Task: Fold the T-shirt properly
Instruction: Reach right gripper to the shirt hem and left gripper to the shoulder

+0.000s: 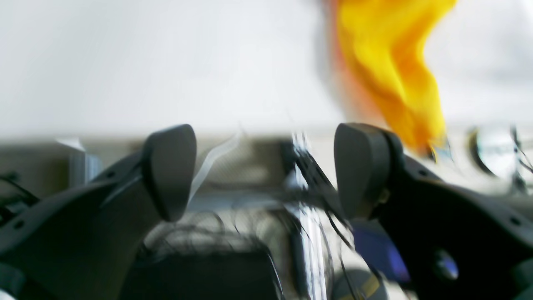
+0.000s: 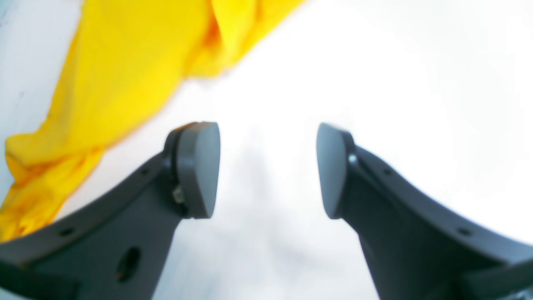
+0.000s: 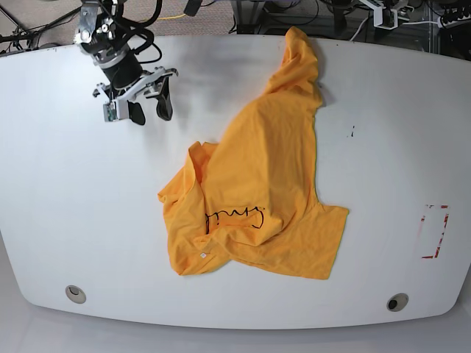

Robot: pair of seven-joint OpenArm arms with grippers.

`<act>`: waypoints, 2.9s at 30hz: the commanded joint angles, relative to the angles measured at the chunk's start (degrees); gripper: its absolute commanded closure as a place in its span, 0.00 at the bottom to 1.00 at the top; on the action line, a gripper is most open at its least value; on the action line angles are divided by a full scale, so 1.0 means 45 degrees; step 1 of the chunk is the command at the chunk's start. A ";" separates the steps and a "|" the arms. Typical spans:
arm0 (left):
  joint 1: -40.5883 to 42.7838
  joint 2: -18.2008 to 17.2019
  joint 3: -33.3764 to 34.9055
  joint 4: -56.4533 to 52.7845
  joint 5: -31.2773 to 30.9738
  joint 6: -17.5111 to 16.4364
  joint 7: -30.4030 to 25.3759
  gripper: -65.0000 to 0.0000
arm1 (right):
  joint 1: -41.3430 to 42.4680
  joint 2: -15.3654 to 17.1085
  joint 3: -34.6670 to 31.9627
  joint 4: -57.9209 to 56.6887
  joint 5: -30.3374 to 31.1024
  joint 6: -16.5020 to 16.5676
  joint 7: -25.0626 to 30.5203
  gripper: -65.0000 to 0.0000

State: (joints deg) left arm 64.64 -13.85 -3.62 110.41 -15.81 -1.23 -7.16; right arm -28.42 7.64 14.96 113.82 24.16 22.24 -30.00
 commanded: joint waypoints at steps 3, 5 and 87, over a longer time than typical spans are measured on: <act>-0.0328 -0.0019 0.0579 0.0304 -0.0032 -0.0067 -0.0177 0.27 | 0.1521 0.0110 0.0045 0.0172 0.0110 0.0069 -0.1060 0.46; -0.0817 -0.0019 0.0833 0.0304 0.0007 -0.0048 -0.0158 0.27 | 0.2497 0.0129 0.0045 -0.0121 0.0110 0.0069 -0.1529 0.46; -0.5115 0.0684 0.1673 -0.0028 0.0066 -0.0048 0.3749 0.20 | 1.2441 0.1379 -0.7066 -1.1960 0.0169 -0.2236 0.1362 1.00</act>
State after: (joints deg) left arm 41.52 -10.85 3.88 110.06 -15.53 -1.39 8.84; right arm 26.09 13.21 -17.15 58.52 24.32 11.99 -24.88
